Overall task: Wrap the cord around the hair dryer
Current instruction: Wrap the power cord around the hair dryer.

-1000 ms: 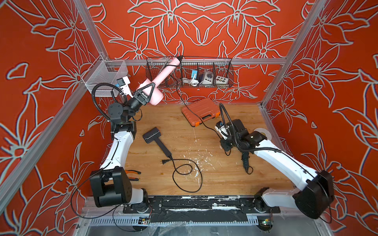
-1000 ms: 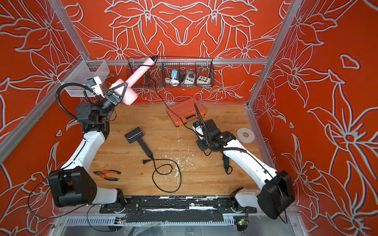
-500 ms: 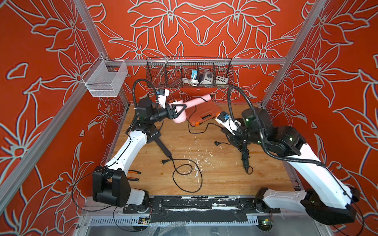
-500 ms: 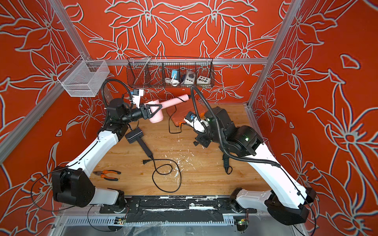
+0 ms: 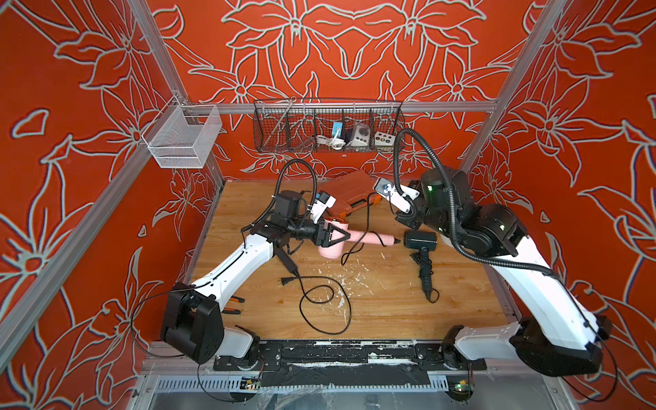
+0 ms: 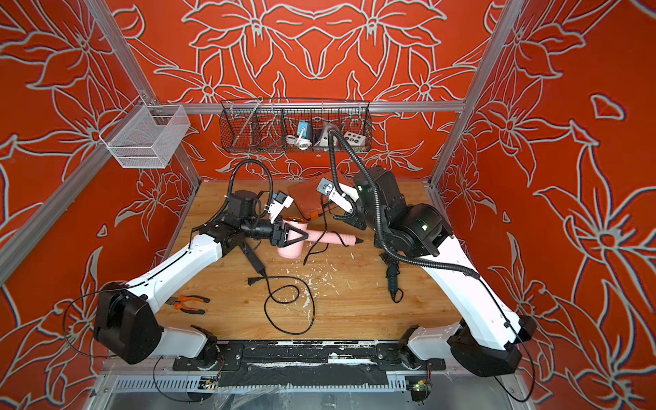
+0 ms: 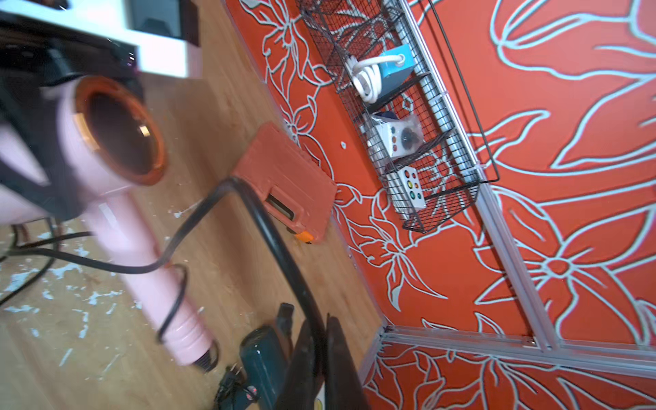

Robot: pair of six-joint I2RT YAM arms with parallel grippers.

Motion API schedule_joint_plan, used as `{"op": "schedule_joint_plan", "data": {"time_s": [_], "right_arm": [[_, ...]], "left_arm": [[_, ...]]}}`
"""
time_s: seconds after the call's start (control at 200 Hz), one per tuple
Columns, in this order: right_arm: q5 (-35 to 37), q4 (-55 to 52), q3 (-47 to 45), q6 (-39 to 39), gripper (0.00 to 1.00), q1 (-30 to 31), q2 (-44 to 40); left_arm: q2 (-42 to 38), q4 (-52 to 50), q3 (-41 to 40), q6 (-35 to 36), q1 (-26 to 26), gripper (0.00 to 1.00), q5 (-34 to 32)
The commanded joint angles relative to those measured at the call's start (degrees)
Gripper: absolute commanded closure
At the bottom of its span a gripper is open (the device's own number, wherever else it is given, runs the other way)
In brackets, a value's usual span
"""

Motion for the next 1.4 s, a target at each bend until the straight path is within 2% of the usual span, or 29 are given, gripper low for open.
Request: {"op": "schedule_joint_plan", "data": {"time_s": [0.0,0.065,0.14,0.225,0.325,0.505,0.696,0.841,1.031,1.131,1.396], "right_arm": [[-1.6,3.8,2.5,-4.7,1.0,-4.1,1.3],[-4.8,4.3,2.2,-3.7,1.0,-7.6,2.5],[-10.2,5.6,-0.4,-0.9,1.0,-11.9,3.0],[-19.3,9.5,-6.8,3.2,1.0,-16.3,2.3],[-29.8,15.2,-15.7,8.5,1.0,-20.5,1.3],[-38.9,24.0,-27.5,17.0,1.0,-23.4,0.1],[-47.2,35.2,-39.0,28.4,1.0,-27.4,-1.1],[-49.4,38.6,-43.3,33.2,1.0,-27.7,-1.0],[-50.0,40.5,-49.5,36.9,1.0,-27.7,-0.7],[-48.2,39.0,-52.5,37.4,1.0,-27.3,-0.5],[-35.5,28.9,-54.9,36.2,1.0,-25.6,2.0]], "left_arm": [[0.4,-1.0,2.6,3.0,-1.9,1.0,8.7],[-0.3,3.0,1.7,-0.8,-2.3,1.0,12.8],[-2.5,13.4,-0.6,-8.5,-2.5,1.0,16.2],[-4.8,26.8,-2.8,-18.3,-2.4,1.0,18.4],[-5.8,35.8,-2.1,-25.5,-2.5,1.0,19.2],[-6.2,41.4,1.7,-29.9,-2.1,1.0,19.0],[-5.0,49.1,5.4,-36.1,0.4,1.0,17.6],[-3.7,57.1,6.0,-42.1,4.0,1.0,14.1],[-2.4,65.5,6.8,-48.9,10.2,1.0,6.3],[-2.7,64.2,7.8,-48.1,12.7,1.0,3.9],[-5.5,55.1,8.9,-41.1,16.4,1.0,1.0]]}}
